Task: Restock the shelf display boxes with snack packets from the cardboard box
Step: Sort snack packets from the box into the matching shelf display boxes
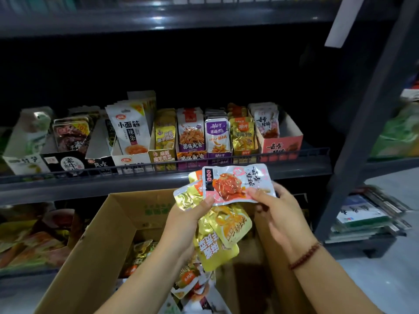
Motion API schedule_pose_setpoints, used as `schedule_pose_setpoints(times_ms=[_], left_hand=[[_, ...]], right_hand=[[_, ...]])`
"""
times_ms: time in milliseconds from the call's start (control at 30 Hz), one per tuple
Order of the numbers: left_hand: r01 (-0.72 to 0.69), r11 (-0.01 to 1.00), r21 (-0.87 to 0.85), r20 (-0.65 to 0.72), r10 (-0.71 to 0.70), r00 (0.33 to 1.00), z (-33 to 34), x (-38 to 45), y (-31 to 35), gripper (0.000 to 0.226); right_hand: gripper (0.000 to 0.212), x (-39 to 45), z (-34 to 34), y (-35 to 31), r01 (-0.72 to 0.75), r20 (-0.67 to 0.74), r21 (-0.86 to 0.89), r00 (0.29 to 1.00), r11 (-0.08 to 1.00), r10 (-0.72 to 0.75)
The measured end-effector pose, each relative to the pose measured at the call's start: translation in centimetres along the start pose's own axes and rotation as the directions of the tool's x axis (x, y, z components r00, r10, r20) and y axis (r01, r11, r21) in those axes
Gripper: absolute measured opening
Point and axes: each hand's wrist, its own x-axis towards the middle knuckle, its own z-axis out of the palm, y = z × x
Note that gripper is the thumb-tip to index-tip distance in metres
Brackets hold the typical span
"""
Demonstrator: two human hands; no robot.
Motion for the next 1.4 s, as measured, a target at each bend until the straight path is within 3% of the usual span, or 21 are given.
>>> schedule_pose_setpoints(times_ms=[100, 200, 333, 500, 700, 833, 1000, 1133, 1267, 1400], left_hand=[[-0.020, 0.999, 0.028, -0.046, 0.022, 0.999, 1.4, 1.3, 0.3, 0.028], [-0.038, 0.997, 0.065, -0.081, 0.043, 0.996, 2.4, 2.8, 0.6, 0.028], [-0.067, 0.992, 0.103, -0.142, 0.081, 0.987, 3.6, 5.4, 1.0, 0.020], [-0.155, 0.970, 0.187, -0.151, 0.184, 0.971, 5.7, 8.2, 1.9, 0.016], [-0.219, 0.953, 0.209, -0.135, 0.249, 0.959, 7.6, 11.1, 2.7, 0.018], [-0.230, 0.947, 0.223, -0.106, 0.258, 0.960, 8.2, 12.6, 2.6, 0.018], [-0.234, 0.952, 0.197, -0.106, 0.258, 0.960, 8.3, 13.9, 2.2, 0.018], [-0.222, 0.958, 0.182, -0.096, 0.242, 0.966, 8.1, 14.4, 1.6, 0.021], [-0.222, 0.960, 0.173, -0.050, 0.233, 0.971, 8.0, 14.5, 1.4, 0.026], [-0.227, 0.962, 0.154, -0.001, 0.230, 0.973, 8.0, 14.1, 1.5, 0.026]], right_hand=[[0.005, 1.2, 0.3, -1.0, -0.082, -0.014, 0.089, 0.996, 0.993, 0.083], [0.005, 3.3, 0.0, -2.8, -0.048, -0.051, 0.049, 0.997, 0.998, 0.051], [0.003, 6.7, -0.5, -5.9, 0.099, -0.098, -0.127, 0.989, 0.987, -0.112], [0.011, 11.1, -0.6, -9.6, 0.267, -0.037, -0.311, 0.956, 0.912, -0.293], [0.005, 18.2, -1.2, -14.4, 0.415, -0.111, -0.571, 0.816, 0.708, -0.567], [0.024, 20.9, -1.3, -16.0, 0.428, -0.096, -0.720, 0.718, 0.546, -0.689], [0.030, 24.2, -1.7, -14.9, 0.246, 0.001, -0.874, 0.864, 0.419, -0.503], [0.029, 26.2, -2.0, -13.1, 0.185, 0.020, -0.870, 0.939, 0.456, -0.344], [0.027, 26.7, -1.9, -12.4, 0.191, 0.065, -0.880, 0.955, 0.435, -0.288], [0.036, 25.9, -2.0, -11.7, 0.212, 0.035, -0.868, 0.928, 0.448, -0.372]])
